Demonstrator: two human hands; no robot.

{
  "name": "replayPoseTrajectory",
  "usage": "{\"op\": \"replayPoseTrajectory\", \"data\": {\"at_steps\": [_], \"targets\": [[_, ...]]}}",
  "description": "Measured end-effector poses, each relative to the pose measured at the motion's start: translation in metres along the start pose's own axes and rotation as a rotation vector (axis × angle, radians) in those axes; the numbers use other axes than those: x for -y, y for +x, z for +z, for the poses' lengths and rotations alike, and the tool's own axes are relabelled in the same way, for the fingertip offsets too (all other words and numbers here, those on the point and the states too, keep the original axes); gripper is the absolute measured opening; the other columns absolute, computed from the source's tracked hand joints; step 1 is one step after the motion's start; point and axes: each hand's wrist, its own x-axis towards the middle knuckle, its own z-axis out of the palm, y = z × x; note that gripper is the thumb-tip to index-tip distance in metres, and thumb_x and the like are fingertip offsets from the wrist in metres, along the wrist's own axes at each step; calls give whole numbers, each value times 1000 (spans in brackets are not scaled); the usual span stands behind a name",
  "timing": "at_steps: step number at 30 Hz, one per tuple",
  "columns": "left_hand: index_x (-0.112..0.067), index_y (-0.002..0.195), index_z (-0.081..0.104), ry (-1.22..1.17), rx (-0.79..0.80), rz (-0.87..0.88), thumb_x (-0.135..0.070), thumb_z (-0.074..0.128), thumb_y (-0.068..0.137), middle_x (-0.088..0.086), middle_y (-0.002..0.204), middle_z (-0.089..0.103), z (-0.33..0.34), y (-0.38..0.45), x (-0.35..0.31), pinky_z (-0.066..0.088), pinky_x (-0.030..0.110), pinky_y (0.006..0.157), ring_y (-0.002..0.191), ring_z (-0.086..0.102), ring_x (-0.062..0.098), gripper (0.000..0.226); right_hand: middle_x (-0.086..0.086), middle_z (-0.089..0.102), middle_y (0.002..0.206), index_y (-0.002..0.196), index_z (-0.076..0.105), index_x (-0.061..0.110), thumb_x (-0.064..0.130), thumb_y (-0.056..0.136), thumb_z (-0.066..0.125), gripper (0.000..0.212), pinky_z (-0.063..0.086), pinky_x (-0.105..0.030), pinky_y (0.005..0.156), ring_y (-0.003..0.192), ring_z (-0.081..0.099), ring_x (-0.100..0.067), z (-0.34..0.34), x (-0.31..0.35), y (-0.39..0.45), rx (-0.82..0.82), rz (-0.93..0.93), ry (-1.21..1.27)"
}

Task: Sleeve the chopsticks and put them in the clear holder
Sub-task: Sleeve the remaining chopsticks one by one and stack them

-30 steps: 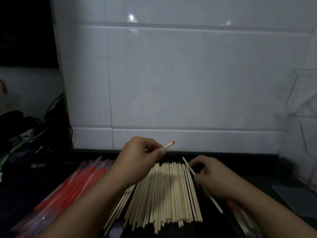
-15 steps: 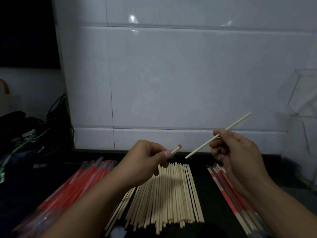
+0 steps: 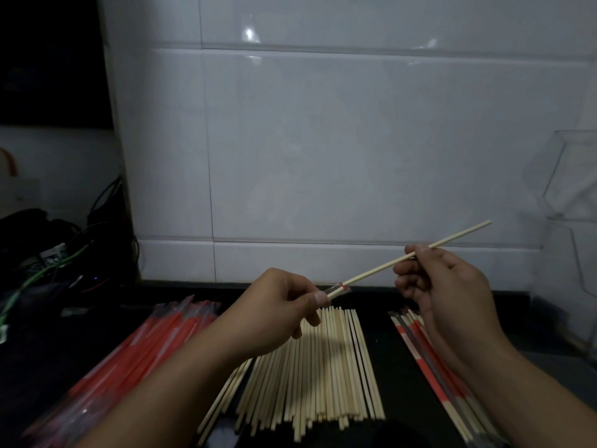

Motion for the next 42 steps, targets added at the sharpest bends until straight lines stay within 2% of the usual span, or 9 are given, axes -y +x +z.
{"op": "replayPoseTrajectory", "data": {"at_steps": [9,22,27,33,36,40,42], "targets": [[-24,93,72,-31,11,-1,-31,54,100,-9,74,72,-1,-1,-2,43,22,57,56,58,4,21,-8,66,69,88,67,7,15,101,50,23,47,-28,61,56,60,-11,-1,2,-3,-14,-21,-50],[-23,96,72,1,-9,-3,-32,53,100,-9,74,72,0,-1,-2,43,13,51,55,57,2,22,-10,68,72,89,69,7,16,100,51,22,48,-30,63,62,63,-16,-2,0,-1,20,6,-30],[-23,96,73,-9,-13,8,-33,54,100,-10,73,71,1,-1,-2,41,12,50,55,57,1,21,-15,69,80,95,70,6,16,99,51,22,50,-30,64,66,65,-18,1,-1,-4,135,61,-55],[-28,89,70,-6,-23,23,-33,56,99,-18,64,67,2,0,-1,38,8,46,51,54,-4,18,-12,70,79,95,74,7,18,92,58,20,49,-28,59,67,63,-20,4,-8,-10,297,127,-164],[-29,91,70,3,-29,25,-34,57,99,-16,68,69,2,1,0,38,8,46,52,55,-3,16,-11,72,82,115,66,16,16,94,58,22,49,-31,60,66,64,-19,6,-9,-13,326,132,-243],[-26,92,72,8,-48,21,-34,56,99,-11,71,70,1,1,2,39,9,46,53,56,-2,18,-12,72,81,146,36,23,1,95,52,58,51,-28,59,58,63,-15,1,-5,-6,72,-64,-290],[-25,93,72,14,-53,22,-34,56,99,-8,74,71,1,1,3,40,10,47,56,57,1,19,-11,71,79,145,41,21,-1,94,49,56,51,-28,60,59,61,-16,-2,0,-6,59,-107,-292]]}}
